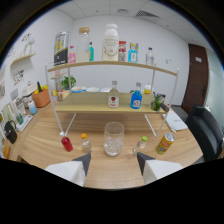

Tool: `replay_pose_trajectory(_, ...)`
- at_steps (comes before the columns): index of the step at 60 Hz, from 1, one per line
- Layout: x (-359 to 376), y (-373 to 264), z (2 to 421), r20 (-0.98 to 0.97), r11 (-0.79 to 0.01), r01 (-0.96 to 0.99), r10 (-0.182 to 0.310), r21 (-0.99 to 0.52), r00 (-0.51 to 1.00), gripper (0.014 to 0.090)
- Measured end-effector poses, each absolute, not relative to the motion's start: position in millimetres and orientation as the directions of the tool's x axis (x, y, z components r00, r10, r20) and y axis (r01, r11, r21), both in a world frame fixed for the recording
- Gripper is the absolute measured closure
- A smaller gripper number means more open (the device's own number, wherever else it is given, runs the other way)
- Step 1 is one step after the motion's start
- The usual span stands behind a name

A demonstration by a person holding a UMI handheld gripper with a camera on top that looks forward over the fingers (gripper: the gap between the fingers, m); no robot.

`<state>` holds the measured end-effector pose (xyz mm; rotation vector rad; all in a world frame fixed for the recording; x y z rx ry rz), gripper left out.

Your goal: Make me a cup of Vodka Sunrise.

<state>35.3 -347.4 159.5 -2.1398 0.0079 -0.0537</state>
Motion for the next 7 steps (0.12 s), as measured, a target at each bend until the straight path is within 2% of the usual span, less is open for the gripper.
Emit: replay_pose_trajectory(7, 36.1, -347.8, 159.7, 0.051, -0.542, 0.031, -0.022, -0.84, 0.998, 0.0189)
